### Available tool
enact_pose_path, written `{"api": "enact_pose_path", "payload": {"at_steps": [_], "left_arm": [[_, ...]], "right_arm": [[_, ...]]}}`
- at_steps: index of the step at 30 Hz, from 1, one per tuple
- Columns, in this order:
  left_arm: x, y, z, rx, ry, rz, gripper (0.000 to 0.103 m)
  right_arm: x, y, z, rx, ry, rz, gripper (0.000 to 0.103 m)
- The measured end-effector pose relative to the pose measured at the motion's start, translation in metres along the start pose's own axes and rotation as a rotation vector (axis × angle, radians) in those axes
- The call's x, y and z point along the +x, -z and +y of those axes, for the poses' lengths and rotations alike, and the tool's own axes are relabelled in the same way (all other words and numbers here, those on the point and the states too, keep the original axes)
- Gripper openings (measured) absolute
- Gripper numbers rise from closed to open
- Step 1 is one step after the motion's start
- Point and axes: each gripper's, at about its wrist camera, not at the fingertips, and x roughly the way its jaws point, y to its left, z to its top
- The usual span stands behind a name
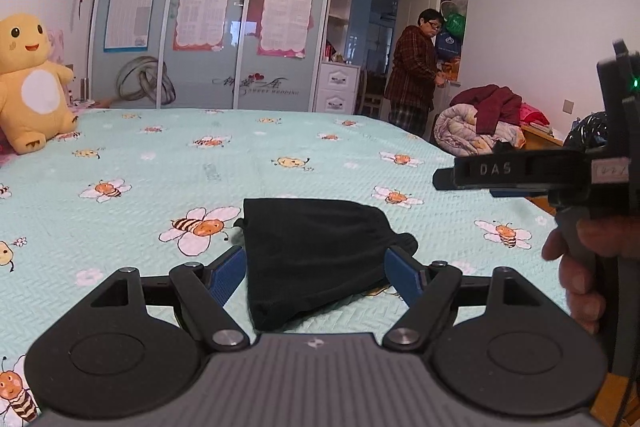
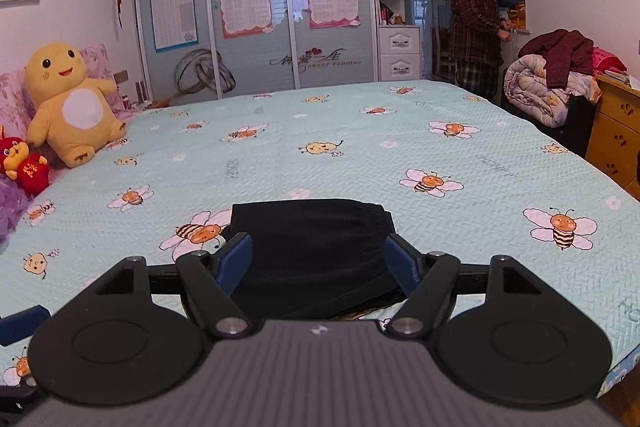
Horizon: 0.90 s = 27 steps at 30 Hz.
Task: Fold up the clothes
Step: 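Open both grippers and withdraw from the folded black bundle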
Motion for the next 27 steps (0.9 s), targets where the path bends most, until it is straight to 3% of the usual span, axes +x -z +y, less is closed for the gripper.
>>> {"api": "enact_pose_path", "payload": {"at_steps": [13, 27], "left_arm": [[-0.014, -0.011, -0.011, 0.017, 0.019, -0.023, 0.081], [0.014, -0.007, -0.012, 0.015, 0.017, 0.044, 0.081]], "right_arm": [[-0.022, 0.006, -0.005, 0.009, -0.028, -0.035, 0.074], [0.011, 0.02, -0.024, 0.058, -0.034, 0.024, 0.074]]}}
